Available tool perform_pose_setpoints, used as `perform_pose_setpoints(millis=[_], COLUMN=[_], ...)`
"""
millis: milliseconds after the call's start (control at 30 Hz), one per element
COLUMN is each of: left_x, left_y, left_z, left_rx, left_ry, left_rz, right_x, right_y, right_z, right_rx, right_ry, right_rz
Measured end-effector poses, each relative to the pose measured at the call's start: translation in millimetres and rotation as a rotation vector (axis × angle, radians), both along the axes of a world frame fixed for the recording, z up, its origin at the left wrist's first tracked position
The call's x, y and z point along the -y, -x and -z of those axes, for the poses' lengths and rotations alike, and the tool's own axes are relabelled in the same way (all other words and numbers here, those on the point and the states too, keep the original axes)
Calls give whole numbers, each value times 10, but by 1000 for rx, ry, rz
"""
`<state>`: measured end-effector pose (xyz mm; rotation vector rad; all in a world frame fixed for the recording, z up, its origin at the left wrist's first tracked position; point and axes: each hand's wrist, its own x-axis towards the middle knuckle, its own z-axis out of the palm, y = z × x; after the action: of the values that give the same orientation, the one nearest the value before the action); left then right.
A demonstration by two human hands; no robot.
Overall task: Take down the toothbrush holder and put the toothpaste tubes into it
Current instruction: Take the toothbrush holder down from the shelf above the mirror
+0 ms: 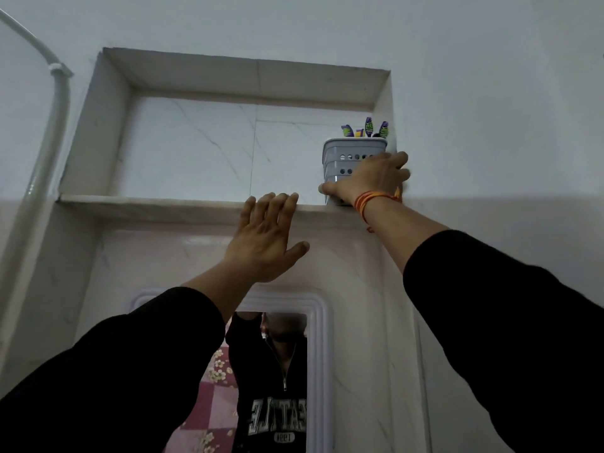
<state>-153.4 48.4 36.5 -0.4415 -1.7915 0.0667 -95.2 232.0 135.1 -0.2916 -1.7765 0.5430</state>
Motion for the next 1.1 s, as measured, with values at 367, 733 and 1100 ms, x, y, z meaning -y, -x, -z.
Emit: perform_pose_setpoints(millis=[367, 733, 1100], left_x=[139, 744, 1201], left_y=[-328, -998, -1375], left_z=[-97, 384, 2287], left_rx=[233, 362, 702], left_ry=[51, -97, -154], left_rz=[79, 411, 580], right_x=[216, 603, 927], right_y=[-353, -1439, -1551], right_z=[23, 644, 3193], right_rx=[-117, -48, 78], right_ry=[174, 97, 206], right_rz=[-312, -422, -494])
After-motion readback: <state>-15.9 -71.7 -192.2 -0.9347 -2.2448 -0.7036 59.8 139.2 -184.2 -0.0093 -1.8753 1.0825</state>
